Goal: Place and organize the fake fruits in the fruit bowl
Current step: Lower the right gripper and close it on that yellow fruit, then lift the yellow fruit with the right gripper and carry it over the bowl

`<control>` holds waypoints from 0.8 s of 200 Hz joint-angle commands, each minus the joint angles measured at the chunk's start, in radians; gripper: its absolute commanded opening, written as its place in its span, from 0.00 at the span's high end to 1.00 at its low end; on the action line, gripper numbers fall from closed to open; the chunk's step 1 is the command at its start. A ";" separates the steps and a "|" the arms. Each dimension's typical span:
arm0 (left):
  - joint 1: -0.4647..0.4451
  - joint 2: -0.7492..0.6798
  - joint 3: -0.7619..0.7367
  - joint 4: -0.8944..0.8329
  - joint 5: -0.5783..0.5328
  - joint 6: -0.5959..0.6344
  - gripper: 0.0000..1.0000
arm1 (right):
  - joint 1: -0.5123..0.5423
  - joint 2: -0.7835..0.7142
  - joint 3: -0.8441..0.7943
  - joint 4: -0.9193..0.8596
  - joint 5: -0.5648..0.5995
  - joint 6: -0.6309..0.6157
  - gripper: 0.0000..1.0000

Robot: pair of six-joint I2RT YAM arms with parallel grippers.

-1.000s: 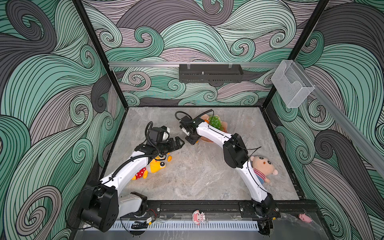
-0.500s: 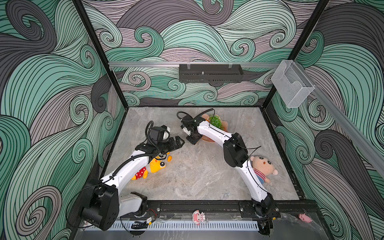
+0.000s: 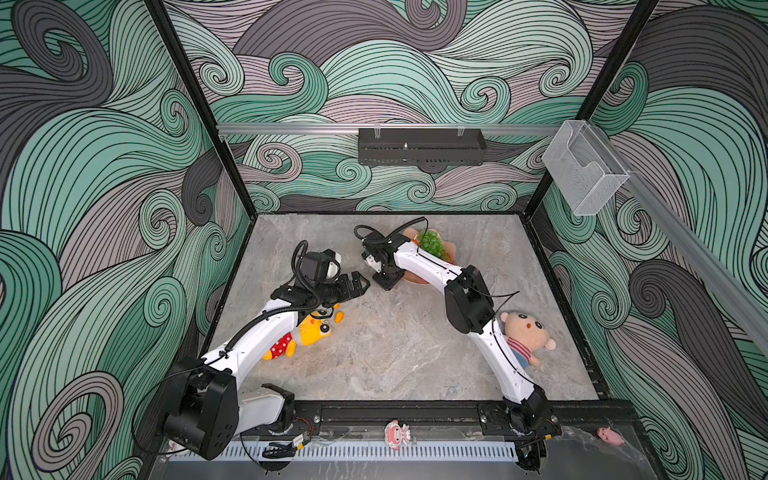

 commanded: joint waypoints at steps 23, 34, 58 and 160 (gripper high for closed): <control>-0.005 0.014 0.041 -0.020 -0.002 0.017 0.01 | -0.008 0.025 0.024 -0.031 -0.015 -0.002 0.66; -0.004 0.014 0.042 -0.022 -0.002 0.018 0.01 | -0.008 0.027 0.029 -0.034 -0.018 -0.002 0.67; -0.004 0.014 0.041 -0.022 -0.004 0.018 0.01 | -0.008 0.034 0.034 -0.037 -0.020 -0.002 0.68; -0.005 -0.021 0.042 -0.014 -0.083 -0.010 0.01 | -0.008 -0.035 0.040 -0.035 -0.128 0.027 0.74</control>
